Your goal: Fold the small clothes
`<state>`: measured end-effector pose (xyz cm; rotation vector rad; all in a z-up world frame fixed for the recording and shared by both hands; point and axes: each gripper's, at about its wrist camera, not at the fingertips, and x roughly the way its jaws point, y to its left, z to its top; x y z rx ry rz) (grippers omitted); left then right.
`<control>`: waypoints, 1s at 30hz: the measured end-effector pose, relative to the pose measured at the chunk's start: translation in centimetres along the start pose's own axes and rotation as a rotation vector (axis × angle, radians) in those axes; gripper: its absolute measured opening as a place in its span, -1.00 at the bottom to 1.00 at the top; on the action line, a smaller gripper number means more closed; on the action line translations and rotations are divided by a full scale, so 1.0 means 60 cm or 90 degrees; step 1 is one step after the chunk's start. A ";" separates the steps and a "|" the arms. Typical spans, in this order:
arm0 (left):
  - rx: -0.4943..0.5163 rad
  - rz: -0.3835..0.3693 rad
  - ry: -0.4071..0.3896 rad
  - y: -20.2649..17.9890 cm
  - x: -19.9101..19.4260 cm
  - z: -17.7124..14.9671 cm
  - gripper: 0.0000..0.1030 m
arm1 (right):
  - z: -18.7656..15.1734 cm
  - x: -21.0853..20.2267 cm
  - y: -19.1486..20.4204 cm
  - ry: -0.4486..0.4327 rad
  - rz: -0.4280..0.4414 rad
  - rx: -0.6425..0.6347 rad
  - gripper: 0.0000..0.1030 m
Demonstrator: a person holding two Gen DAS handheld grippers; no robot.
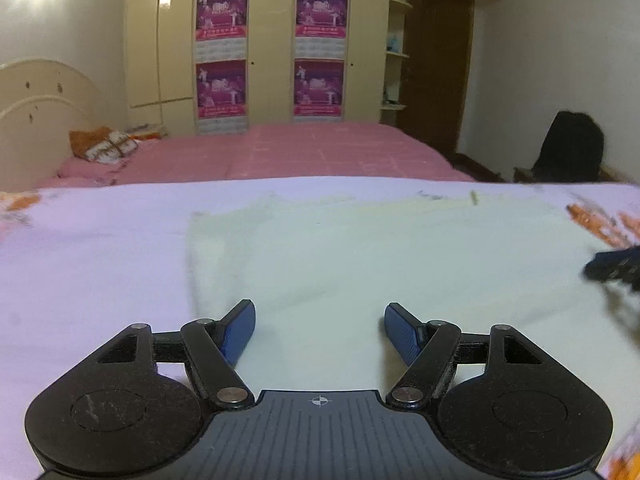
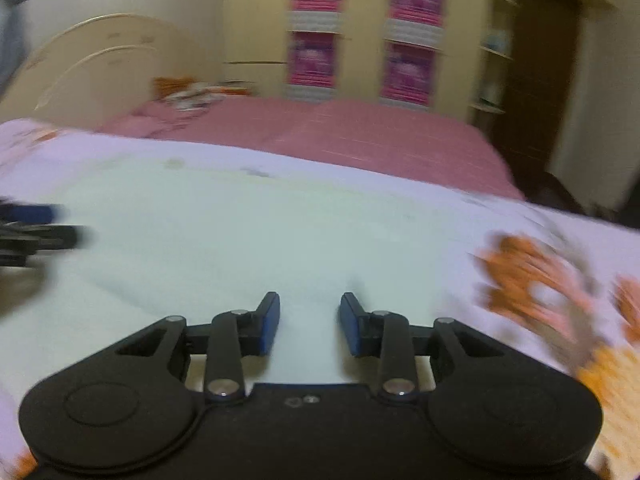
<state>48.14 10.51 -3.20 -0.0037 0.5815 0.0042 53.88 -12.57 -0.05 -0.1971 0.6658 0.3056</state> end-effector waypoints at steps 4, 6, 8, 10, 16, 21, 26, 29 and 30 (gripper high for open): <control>0.030 -0.028 -0.020 -0.053 -0.031 0.024 0.39 | -0.005 -0.042 0.006 -0.020 -0.002 0.010 -0.34; 0.045 -0.060 -0.019 -0.097 -0.043 0.016 0.39 | -0.010 -0.066 0.041 -0.047 0.035 -0.007 -0.33; 0.061 -0.084 -0.004 -0.135 -0.049 0.000 0.39 | -0.024 -0.069 0.080 -0.033 0.064 -0.033 -0.38; 0.074 -0.072 0.012 -0.151 -0.055 -0.020 0.39 | -0.030 -0.056 0.122 -0.013 0.078 -0.059 -0.37; 0.006 -0.016 0.017 -0.062 -0.106 -0.057 0.39 | -0.079 -0.080 0.094 0.013 -0.004 -0.061 -0.37; -0.036 -0.023 0.002 -0.051 -0.126 -0.054 0.39 | -0.096 -0.117 0.056 0.008 -0.049 -0.005 -0.36; -0.019 -0.059 0.006 -0.125 -0.118 -0.060 0.39 | -0.075 -0.117 0.138 -0.024 0.024 -0.022 -0.35; -0.001 -0.033 0.038 -0.136 -0.108 -0.073 0.39 | -0.090 -0.095 0.164 0.008 0.015 -0.055 -0.35; -0.007 -0.029 0.035 -0.127 -0.111 -0.074 0.39 | -0.099 -0.091 0.163 0.017 0.004 -0.063 -0.34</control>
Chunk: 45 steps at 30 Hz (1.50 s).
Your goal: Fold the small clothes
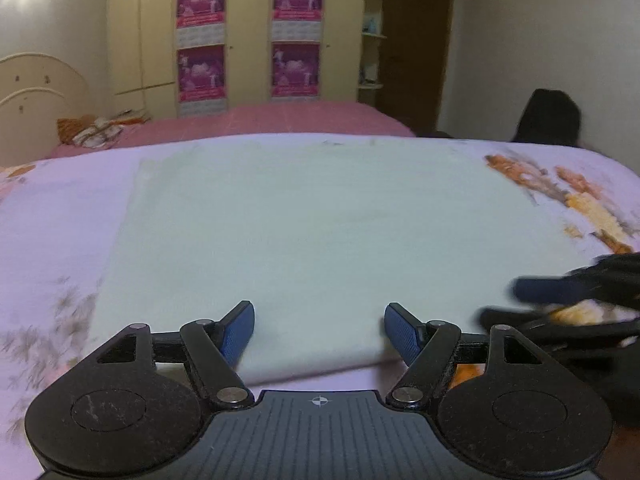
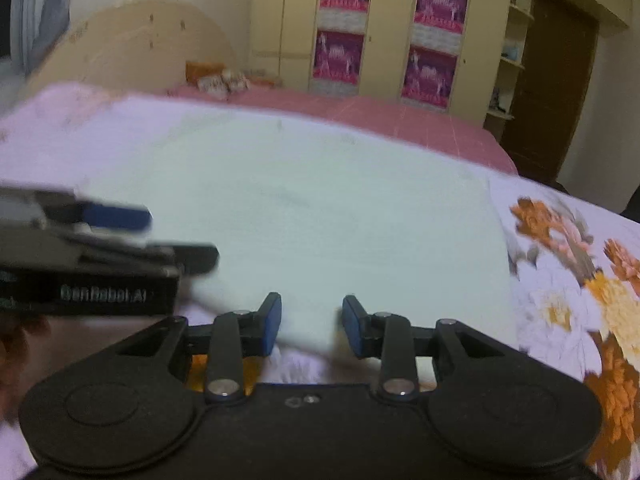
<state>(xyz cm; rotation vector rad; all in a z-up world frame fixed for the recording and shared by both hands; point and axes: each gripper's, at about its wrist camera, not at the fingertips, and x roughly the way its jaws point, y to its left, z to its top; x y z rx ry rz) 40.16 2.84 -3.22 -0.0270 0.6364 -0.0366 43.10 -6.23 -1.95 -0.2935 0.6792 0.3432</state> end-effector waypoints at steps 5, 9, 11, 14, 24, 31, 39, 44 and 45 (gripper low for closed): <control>-0.032 0.022 -0.004 0.061 -0.029 -0.028 0.39 | -0.033 -0.032 -0.054 0.013 -0.056 0.012 -0.27; -0.023 0.027 0.002 0.065 -0.026 -0.028 0.39 | -0.059 -0.052 -0.084 0.013 -0.074 0.040 -0.32; -0.032 0.033 0.009 0.063 -0.020 -0.016 0.39 | -0.054 -0.050 -0.085 0.017 -0.072 0.055 -0.32; -0.038 0.034 0.009 0.063 -0.021 -0.015 0.40 | -0.043 -0.073 -0.083 -0.006 -0.070 0.081 -0.37; -0.033 0.042 0.003 0.058 -0.016 -0.020 0.40 | -0.050 -0.040 -0.114 0.010 -0.094 0.090 -0.33; -0.030 0.045 0.000 0.055 -0.014 -0.022 0.41 | -0.043 -0.046 -0.116 0.009 -0.104 0.103 -0.31; -0.030 0.046 0.001 0.053 -0.013 -0.022 0.42 | -0.046 -0.036 -0.128 0.031 -0.096 0.136 -0.25; -0.086 0.070 -0.013 0.057 -0.065 -0.012 0.42 | -0.037 -0.054 -0.135 0.033 -0.095 0.144 -0.28; -0.119 0.060 -0.020 0.064 -0.078 -0.015 0.42 | -0.037 -0.065 -0.136 0.021 -0.096 0.146 -0.27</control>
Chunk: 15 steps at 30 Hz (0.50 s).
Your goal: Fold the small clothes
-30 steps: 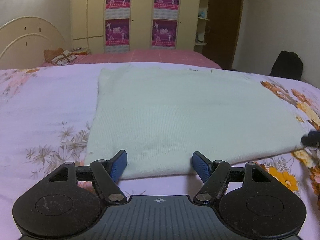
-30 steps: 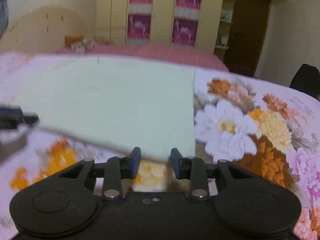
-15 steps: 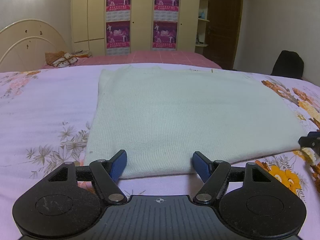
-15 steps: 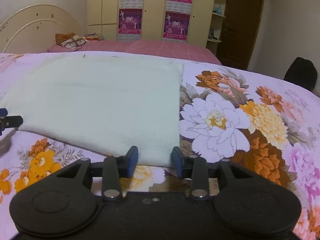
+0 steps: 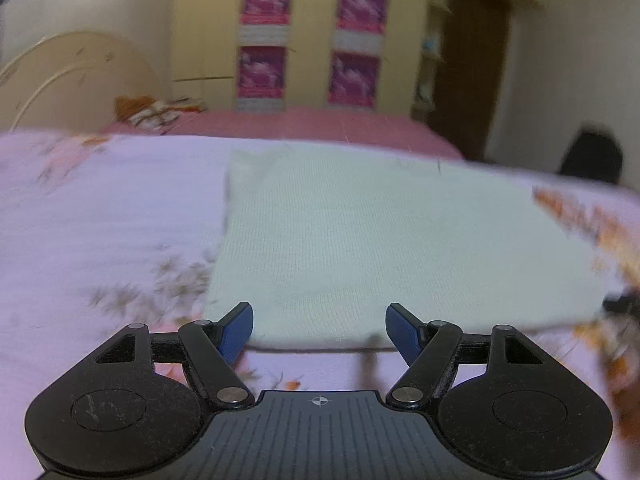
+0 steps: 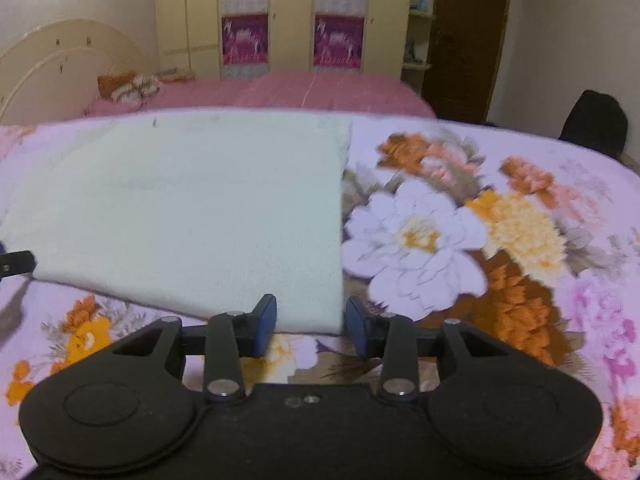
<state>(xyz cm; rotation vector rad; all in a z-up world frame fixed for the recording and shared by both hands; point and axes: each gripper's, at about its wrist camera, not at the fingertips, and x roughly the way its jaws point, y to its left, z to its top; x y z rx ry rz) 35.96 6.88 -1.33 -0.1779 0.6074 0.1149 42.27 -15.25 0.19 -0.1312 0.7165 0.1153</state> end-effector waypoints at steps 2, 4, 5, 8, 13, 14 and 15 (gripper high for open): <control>-0.102 -0.032 0.006 0.029 -0.015 -0.009 0.41 | -0.002 -0.018 -0.004 -0.012 0.009 0.003 -0.27; -0.232 -0.073 0.025 0.064 -0.011 -0.024 0.41 | -0.002 -0.030 -0.002 -0.016 0.023 0.003 -0.27; -0.296 -0.088 0.031 0.080 -0.005 -0.033 0.32 | -0.002 -0.033 0.000 -0.017 0.031 0.002 -0.27; -0.460 -0.126 0.026 0.117 0.022 -0.058 0.14 | 0.005 -0.040 0.017 -0.019 0.057 -0.001 -0.28; -0.519 -0.129 -0.015 0.125 0.063 -0.050 0.14 | 0.029 -0.034 0.037 -0.029 0.129 0.033 -0.31; -0.522 -0.128 -0.019 0.124 0.071 -0.046 0.14 | 0.036 -0.028 0.040 -0.031 0.140 0.040 -0.34; -0.524 -0.128 -0.024 0.123 0.079 -0.043 0.14 | 0.045 -0.019 0.044 -0.036 0.149 0.044 -0.48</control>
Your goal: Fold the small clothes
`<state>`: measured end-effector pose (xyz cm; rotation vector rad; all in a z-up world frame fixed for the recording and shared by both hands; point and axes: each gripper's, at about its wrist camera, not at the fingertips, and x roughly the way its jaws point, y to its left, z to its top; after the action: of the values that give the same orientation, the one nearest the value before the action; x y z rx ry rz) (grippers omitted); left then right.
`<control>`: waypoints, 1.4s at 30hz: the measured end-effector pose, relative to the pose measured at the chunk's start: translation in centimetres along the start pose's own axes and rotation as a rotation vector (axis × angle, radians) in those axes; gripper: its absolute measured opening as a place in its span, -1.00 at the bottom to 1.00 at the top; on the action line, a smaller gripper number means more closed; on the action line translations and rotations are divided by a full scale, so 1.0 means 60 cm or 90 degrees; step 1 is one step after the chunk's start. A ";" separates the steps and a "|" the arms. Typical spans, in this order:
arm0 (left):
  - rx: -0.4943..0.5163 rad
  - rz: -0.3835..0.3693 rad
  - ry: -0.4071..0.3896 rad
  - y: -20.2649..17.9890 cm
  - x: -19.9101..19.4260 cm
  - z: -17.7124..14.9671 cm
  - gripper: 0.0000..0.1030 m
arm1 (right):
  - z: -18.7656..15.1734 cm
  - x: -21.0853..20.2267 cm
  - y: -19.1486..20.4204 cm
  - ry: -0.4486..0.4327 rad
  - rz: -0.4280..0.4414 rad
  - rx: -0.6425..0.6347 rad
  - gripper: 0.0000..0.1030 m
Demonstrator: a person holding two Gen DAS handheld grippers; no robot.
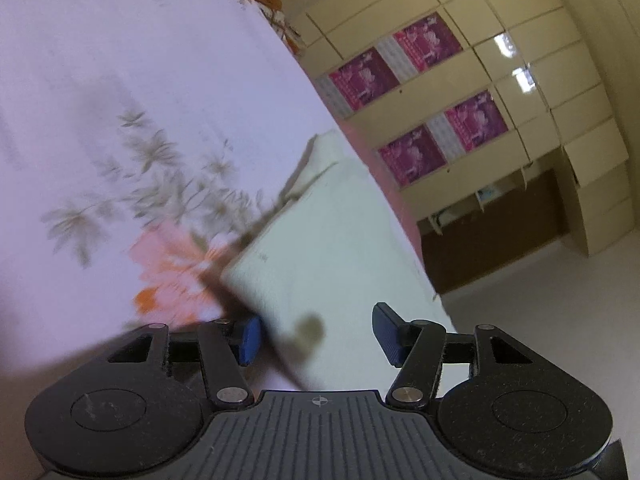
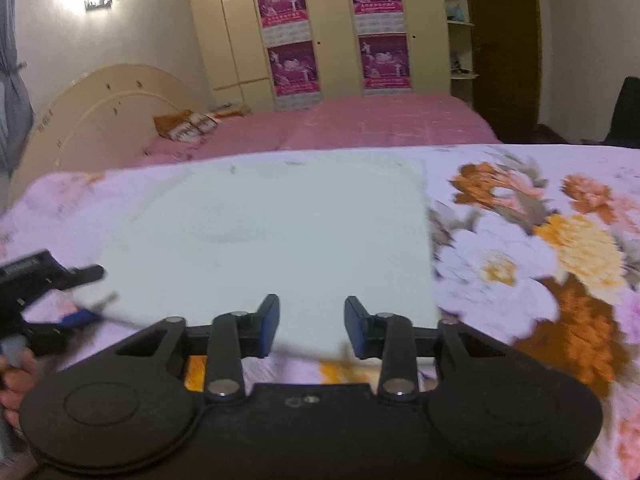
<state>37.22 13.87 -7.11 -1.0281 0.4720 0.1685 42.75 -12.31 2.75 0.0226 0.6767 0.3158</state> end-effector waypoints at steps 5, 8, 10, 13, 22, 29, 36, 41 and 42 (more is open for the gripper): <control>-0.025 0.015 -0.012 -0.002 0.050 0.020 -0.48 | 0.038 0.066 0.020 -0.009 0.041 0.004 -0.75; -0.060 0.020 -0.001 0.006 0.081 0.036 -0.85 | 0.052 0.113 0.036 -0.001 0.056 0.000 -0.75; -0.045 0.020 -0.003 -0.001 0.086 0.040 -0.86 | 0.058 0.140 0.046 0.005 0.058 -0.004 -0.78; 0.004 -0.016 -0.031 -0.028 0.069 0.043 -0.87 | 0.068 0.165 0.064 0.001 0.058 -0.019 -0.79; 0.023 0.023 -0.006 -0.019 0.096 0.053 -0.87 | 0.041 0.215 0.107 0.011 0.053 -0.115 -0.85; 0.161 -0.010 -0.021 -0.124 0.066 0.068 -0.87 | 0.042 0.209 0.114 0.016 0.042 -0.135 -0.86; 0.385 -0.056 0.034 -0.323 0.077 0.057 -0.87 | 0.064 0.190 0.043 0.023 0.082 0.050 -0.79; 0.519 -0.063 0.122 -0.418 0.135 -0.026 -0.86 | 0.069 0.108 -0.091 -0.050 0.059 0.227 -0.55; 0.535 -0.065 0.152 -0.429 0.147 -0.044 -0.86 | 0.067 0.094 -0.118 -0.058 0.057 0.258 -0.47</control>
<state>53.33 -2.35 7.93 -0.2415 0.6288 -0.2378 51.36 -17.08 1.60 0.4529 0.6406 0.2581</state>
